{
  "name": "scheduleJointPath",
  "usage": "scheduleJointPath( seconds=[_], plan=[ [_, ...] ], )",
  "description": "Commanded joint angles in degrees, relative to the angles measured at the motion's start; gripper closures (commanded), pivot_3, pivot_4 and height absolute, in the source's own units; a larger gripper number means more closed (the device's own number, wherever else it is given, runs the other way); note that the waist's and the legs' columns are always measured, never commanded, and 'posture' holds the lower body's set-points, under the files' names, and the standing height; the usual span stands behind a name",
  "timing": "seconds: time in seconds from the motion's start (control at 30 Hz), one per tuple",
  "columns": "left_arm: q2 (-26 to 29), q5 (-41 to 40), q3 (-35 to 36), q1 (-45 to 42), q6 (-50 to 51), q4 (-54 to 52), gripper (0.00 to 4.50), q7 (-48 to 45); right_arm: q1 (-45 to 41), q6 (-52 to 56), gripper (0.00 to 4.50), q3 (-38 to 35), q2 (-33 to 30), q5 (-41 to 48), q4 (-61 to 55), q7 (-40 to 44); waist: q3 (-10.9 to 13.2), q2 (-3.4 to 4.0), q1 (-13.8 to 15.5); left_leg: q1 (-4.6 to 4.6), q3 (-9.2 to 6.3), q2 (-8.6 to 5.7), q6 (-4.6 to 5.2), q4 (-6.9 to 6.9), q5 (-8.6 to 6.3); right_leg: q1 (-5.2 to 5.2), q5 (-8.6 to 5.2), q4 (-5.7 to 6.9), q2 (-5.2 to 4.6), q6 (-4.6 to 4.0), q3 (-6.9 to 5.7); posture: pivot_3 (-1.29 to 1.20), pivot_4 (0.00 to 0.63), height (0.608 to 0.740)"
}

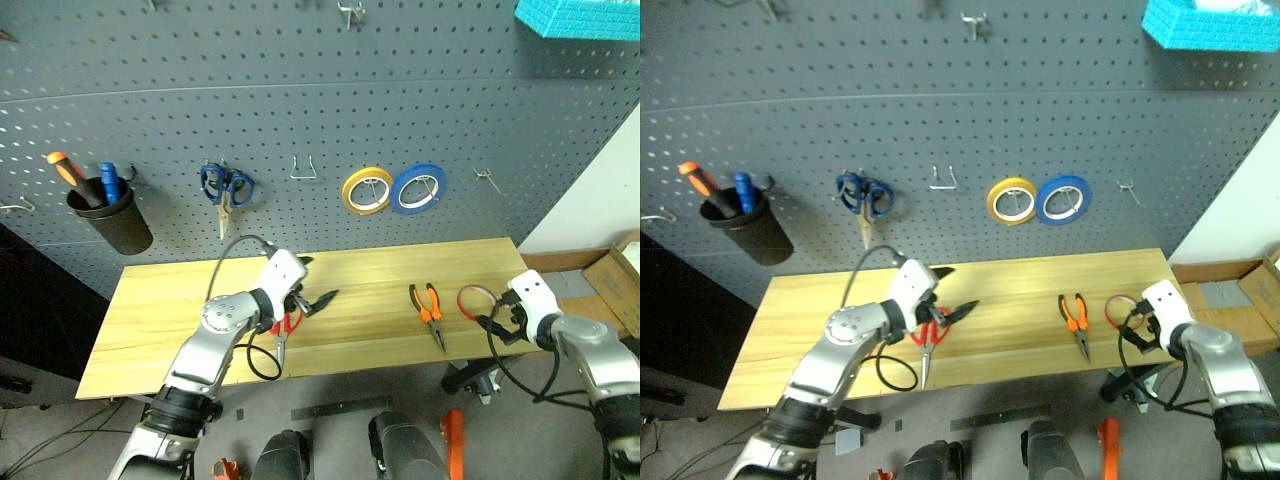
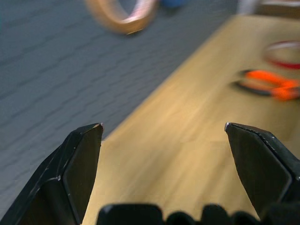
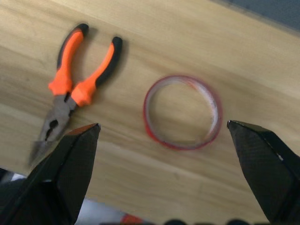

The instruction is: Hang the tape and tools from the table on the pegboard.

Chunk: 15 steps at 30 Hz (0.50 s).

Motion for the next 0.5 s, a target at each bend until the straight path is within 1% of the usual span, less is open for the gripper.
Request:
scheduleJointPath(
  seconds=[0.03,0.13,0.2,0.33,0.47,0.5],
  plan=[
    [0.31,-2.32,-2.53,-1.89,0.77,-2.62,0.02,-5.83,-5.75,0.12,0.00,1.86,0.06,-1.53,6.34,1.96,0.69,0.04,-0.48,-0.11,0.04,0.01,0.08,0.02,-0.05,-0.13,0.00,0.02,0.01,0.00,0.06,-0.29,0.259,0.740],
    [0.57,-3.20,-4.61,-3.14,0.78,-4.38,0.02,-9.90,-12.02,-2.66,0.00,4.57,1.27,-3.73,16.38,3.20,1.53,-0.03,-0.66,-0.39,0.29,0.05,0.19,0.00,-0.11,-0.62,0.02,0.15,0.11,-0.02,0.52,-0.26,0.269,0.740],
    [0.63,-3.71,-5.56,-3.64,1.66,-6.31,0.02,-11.69,-16.21,-4.60,0.00,6.08,2.26,-5.07,23.54,4.68,2.20,-0.03,-0.63,-0.41,0.37,0.06,0.20,0.00,-0.12,-0.67,0.18,0.14,0.11,-0.28,0.67,-0.23,0.275,0.740],
    [0.08,-5.13,-5.74,-4.55,6.47,-9.37,0.02,-12.03,-22.36,-8.62,0.00,8.86,3.88,-7.85,34.26,7.75,2.98,-0.21,-0.38,-0.42,0.55,0.04,0.25,0.01,-0.15,-0.71,0.20,0.08,0.10,-0.20,0.73,-0.20,0.280,0.740],
    [1.66,-3.50,-7.58,-4.51,5.81,-11.11,0.02,-13.44,-26.81,-11.32,0.00,10.87,5.28,-10.60,42.91,8.98,3.35,-0.24,-0.18,-0.41,0.67,0.04,0.25,0.03,-0.15,-0.73,0.27,0.04,0.09,-0.10,0.79,-0.17,0.279,0.740],
    [1.80,-3.46,-7.76,-4.56,5.81,-11.31,0.01,-13.51,-27.68,-11.55,0.18,11.04,5.58,-11.02,44.68,9.22,3.39,-0.24,-0.06,-0.41,0.69,0.04,0.25,0.03,-0.15,-0.73,0.27,0.04,0.09,-0.09,0.81,-0.17,0.279,0.740]
  ],
)
